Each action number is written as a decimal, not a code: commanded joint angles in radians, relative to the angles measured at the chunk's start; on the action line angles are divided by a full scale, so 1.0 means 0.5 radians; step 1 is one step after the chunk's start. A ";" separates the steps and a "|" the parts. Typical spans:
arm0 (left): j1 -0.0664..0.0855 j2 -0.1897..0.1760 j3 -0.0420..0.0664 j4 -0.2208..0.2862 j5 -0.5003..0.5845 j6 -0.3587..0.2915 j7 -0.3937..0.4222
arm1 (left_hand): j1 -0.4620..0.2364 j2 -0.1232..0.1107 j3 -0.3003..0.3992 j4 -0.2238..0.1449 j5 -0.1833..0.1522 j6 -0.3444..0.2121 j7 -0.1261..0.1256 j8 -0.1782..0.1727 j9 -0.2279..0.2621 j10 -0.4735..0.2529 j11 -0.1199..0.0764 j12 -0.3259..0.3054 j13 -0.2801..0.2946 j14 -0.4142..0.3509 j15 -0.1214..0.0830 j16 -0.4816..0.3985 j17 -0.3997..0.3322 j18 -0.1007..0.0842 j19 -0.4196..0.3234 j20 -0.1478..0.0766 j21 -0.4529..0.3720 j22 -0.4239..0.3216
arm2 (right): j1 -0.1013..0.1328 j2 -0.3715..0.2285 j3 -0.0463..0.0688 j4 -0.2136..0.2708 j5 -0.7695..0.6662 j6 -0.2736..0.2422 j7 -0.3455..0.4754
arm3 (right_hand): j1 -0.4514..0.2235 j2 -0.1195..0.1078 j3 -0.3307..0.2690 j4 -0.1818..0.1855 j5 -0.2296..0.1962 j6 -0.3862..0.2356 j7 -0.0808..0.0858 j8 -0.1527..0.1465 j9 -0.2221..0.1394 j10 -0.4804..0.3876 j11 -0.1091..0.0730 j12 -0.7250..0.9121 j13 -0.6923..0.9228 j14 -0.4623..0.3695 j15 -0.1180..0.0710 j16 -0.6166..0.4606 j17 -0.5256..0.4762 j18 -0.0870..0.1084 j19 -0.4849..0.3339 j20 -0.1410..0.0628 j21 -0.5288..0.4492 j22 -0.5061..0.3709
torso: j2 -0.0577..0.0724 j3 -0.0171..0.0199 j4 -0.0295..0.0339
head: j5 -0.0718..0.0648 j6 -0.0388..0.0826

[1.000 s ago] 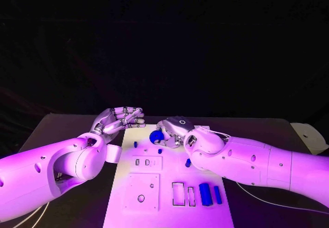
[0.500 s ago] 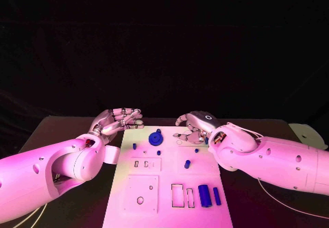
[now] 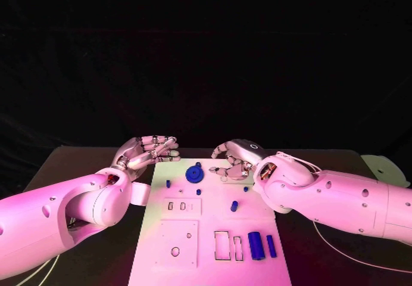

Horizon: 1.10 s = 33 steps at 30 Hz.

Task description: Assemble the parts on the task board

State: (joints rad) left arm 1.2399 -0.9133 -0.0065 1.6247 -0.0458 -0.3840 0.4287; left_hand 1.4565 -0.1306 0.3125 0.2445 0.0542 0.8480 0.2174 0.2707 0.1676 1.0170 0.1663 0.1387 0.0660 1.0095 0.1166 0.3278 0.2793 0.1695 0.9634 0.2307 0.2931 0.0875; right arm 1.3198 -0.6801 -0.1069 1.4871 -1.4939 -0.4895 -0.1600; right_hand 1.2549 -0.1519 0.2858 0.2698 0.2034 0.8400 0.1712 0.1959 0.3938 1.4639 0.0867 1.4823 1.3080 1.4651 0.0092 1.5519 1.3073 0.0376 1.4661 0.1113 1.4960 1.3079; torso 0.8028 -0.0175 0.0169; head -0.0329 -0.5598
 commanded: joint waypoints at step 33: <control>0.003 0.030 0.001 -0.016 0.006 0.036 0.012 | -0.007 -0.001 0.013 0.000 0.002 -0.014 0.017 -0.013 0.003 0.008 0.011 -0.010 0.001 -0.006 0.014 -0.009 0.005 0.029 0.012 0.002 -0.013 -0.004 | -0.073 0.385 -0.025 -0.375 0.018 0.288 -0.003 | 0.044 0.016 0.056 -0.019 0.006 -0.099 -0.019 -0.100 -0.057 0.084 -0.018 0.020 0.368 0.188 -0.008 0.012 0.409 -0.028 0.105 -0.001 -0.002 0.362 | -0.001 -0.0017 -0.004 | 0.017 -0.039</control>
State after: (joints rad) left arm 1.2399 -0.9007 -0.0066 1.6156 -0.0457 -0.3833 0.4282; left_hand 1.4565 -0.1306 0.3135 0.2455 0.0542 0.8468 0.2158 0.2707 0.1677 1.0170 0.1663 0.1387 0.0660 1.0095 0.1166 0.3278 0.2808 0.1695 0.9651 0.2324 0.2931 0.0865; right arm 1.2847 -0.4903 -0.1188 1.3052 -1.4738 -0.3723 -0.1554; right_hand 1.2677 -0.1437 0.3079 0.2619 0.2034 0.7948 0.1623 0.1494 0.3669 1.4676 0.0829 1.4872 1.3076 1.4650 0.0090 1.5519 1.3078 0.0376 1.4661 0.1112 1.4959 1.3075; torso 0.8029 -0.0183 0.0154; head -0.0232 -0.5784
